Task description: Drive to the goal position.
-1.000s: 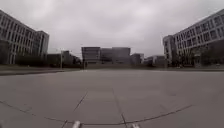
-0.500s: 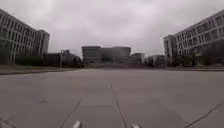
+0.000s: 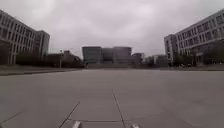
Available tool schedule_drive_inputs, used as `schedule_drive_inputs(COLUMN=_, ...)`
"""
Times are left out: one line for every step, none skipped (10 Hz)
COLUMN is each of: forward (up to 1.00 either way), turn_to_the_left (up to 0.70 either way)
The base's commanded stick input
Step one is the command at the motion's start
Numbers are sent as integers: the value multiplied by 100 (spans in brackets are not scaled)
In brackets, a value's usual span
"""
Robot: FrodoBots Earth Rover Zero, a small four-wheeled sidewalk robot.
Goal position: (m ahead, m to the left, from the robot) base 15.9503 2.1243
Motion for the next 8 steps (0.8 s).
schedule_drive_inputs(forward=70, turn_to_the_left=0)
schedule_drive_inputs(forward=70, turn_to_the_left=0)
schedule_drive_inputs(forward=70, turn_to_the_left=0)
schedule_drive_inputs(forward=70, turn_to_the_left=0)
schedule_drive_inputs(forward=70, turn_to_the_left=0)
schedule_drive_inputs(forward=70, turn_to_the_left=0)
schedule_drive_inputs(forward=70, turn_to_the_left=-1)
schedule_drive_inputs(forward=70, turn_to_the_left=-5)
